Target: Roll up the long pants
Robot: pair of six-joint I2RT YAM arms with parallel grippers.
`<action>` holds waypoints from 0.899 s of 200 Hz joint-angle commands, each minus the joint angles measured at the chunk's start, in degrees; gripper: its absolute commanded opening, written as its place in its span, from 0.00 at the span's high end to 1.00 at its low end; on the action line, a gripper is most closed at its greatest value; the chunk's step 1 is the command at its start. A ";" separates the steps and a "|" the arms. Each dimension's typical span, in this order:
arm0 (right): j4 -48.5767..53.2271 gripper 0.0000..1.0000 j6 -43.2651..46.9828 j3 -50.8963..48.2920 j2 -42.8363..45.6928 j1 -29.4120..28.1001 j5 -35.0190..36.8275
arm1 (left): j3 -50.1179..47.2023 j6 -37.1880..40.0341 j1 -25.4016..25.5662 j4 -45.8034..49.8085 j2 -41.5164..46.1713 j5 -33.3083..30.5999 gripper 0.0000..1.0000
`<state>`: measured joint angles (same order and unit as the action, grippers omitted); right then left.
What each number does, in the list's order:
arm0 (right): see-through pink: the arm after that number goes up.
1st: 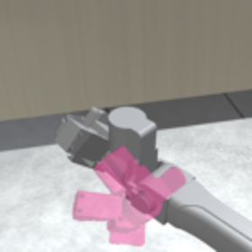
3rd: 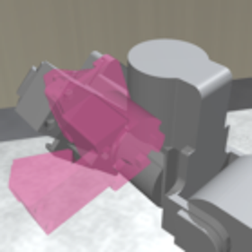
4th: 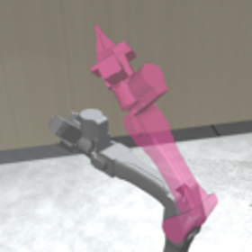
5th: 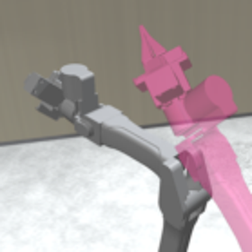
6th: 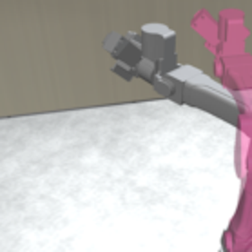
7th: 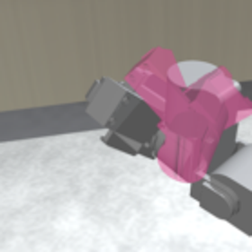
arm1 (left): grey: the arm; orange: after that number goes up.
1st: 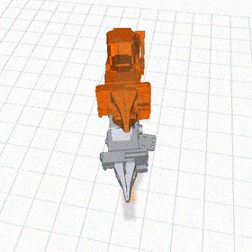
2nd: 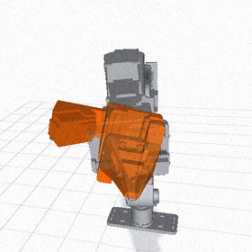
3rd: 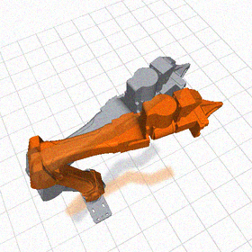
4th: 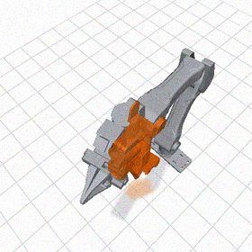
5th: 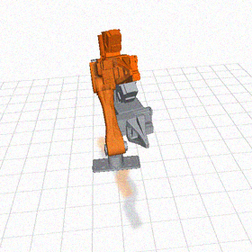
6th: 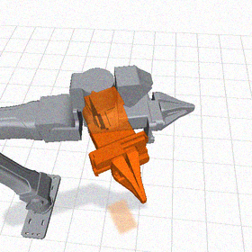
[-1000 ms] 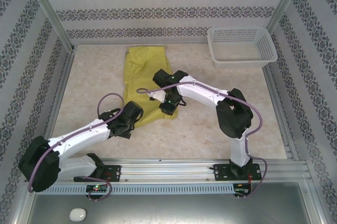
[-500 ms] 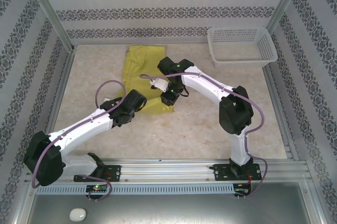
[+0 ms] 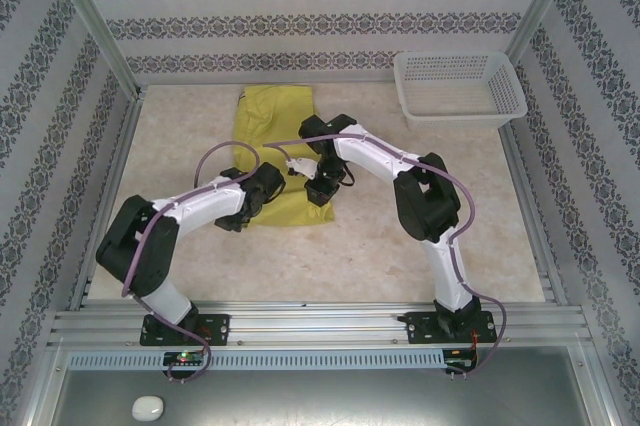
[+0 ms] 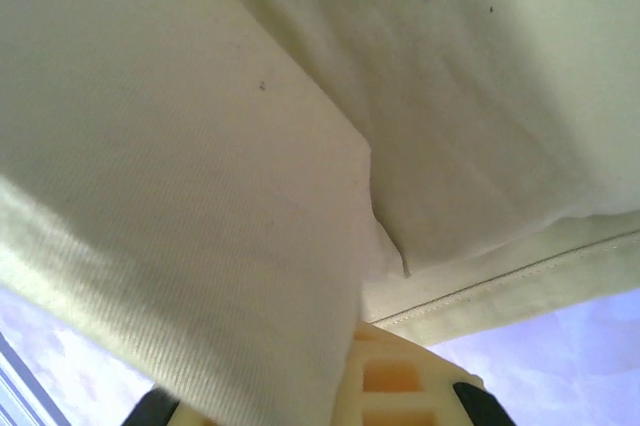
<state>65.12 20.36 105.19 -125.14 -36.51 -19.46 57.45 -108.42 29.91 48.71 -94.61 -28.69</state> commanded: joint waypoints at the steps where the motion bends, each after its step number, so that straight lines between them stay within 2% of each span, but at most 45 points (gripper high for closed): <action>1: 1.94 1.00 1.12 1.41 -1.34 0.41 0.04 | 1.20 2.80 -2.13 3.27 -1.15 -0.48 0.88; 7: 1.96 0.96 1.16 1.64 -1.44 0.35 0.36 | 1.42 3.39 -2.72 2.77 -1.30 -0.81 0.89; 24: 1.69 0.65 0.91 1.74 -1.18 0.21 2.87 | 3.22 5.26 -5.07 2.99 -2.03 -1.35 0.89; 37: 0.43 0.51 0.10 0.83 0.79 0.13 5.14 | 5.26 7.26 -6.86 3.15 -2.88 -1.58 0.89; 58: -2.35 0.46 -1.78 -0.85 6.82 -0.42 8.45 | 8.91 10.52 -8.52 3.33 -4.76 -2.02 0.88; 75: -5.14 0.43 -2.98 -3.07 13.12 -2.06 13.95 | 11.75 12.62 -9.01 3.41 -6.50 -2.06 0.88; 98: -7.33 0.42 -4.47 -5.36 20.11 -6.24 21.80 | 14.61 14.61 -9.54 2.64 -8.97 -1.09 0.88; 119: -9.49 0.38 -6.32 -7.68 25.06 -10.51 23.42 | 16.75 15.64 -9.72 2.83 -11.38 0.49 0.87; 127: -10.64 0.40 -7.49 -8.72 26.25 -11.49 22.09 | 17.12 15.75 -9.72 2.85 -11.98 0.92 0.87; 138: -11.78 0.52 -9.13 -10.05 26.83 -12.15 17.88 | 17.26 15.79 -9.76 2.79 -12.55 1.37 0.87; 144: -12.30 0.70 -9.75 -10.66 26.70 -12.18 15.96 | 17.13 15.85 -9.74 2.56 -12.75 1.59 0.87; 150: -12.86 1.00 -10.26 -11.50 26.18 -12.26 15.70 | 16.93 15.87 -9.74 2.44 -12.79 1.70 0.87; 180: -17.17 1.00 -11.39 -16.37 20.94 -10.68 12.89 | 15.87 15.87 -10.14 2.52 -12.41 1.55 0.87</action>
<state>51.00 11.90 93.12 -98.08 -49.01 -3.31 73.54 -93.82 20.49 49.36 -106.74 -27.22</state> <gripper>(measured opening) 0.063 0.131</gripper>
